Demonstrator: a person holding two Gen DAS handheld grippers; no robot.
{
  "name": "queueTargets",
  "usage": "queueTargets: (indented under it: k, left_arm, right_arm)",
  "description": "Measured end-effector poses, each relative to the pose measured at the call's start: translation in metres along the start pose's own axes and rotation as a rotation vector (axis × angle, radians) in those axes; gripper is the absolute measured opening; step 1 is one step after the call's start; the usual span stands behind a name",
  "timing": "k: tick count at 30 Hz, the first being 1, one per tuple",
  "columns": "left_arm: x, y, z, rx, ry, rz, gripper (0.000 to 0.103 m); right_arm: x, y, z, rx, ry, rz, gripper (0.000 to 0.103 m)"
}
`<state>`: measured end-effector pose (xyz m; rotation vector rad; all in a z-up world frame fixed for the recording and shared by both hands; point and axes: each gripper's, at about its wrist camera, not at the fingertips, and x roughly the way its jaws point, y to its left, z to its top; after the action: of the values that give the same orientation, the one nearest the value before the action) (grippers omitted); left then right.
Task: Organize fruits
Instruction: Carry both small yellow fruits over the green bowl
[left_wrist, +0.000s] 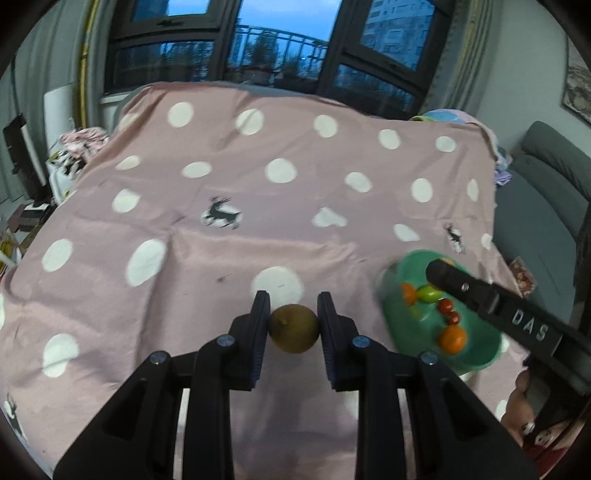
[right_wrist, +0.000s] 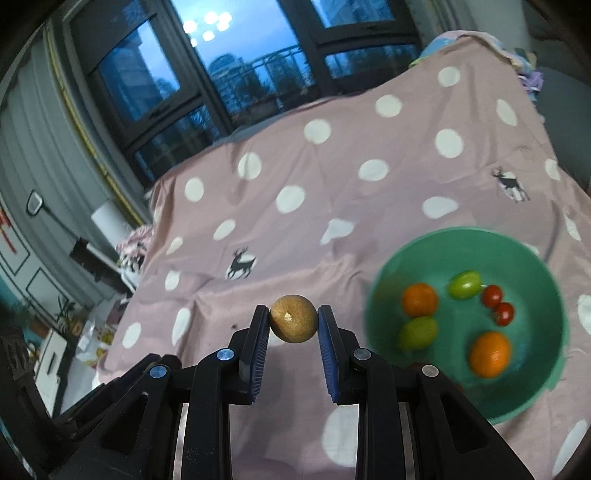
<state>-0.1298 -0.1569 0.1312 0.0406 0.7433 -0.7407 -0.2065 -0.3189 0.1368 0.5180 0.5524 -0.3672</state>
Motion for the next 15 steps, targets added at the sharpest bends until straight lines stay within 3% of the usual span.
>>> queueTargets:
  k: [7,15]
  left_arm:
    - [0.024,-0.053,0.008,0.048,0.014,-0.082,0.026]
    - [0.057,-0.108,0.004,0.127,0.085,-0.185,0.026]
  right_arm:
    - [-0.014,-0.047,0.006,0.075,-0.031,-0.087,0.027]
    - [-0.022,-0.101,0.006,0.192,-0.028,-0.183,0.027]
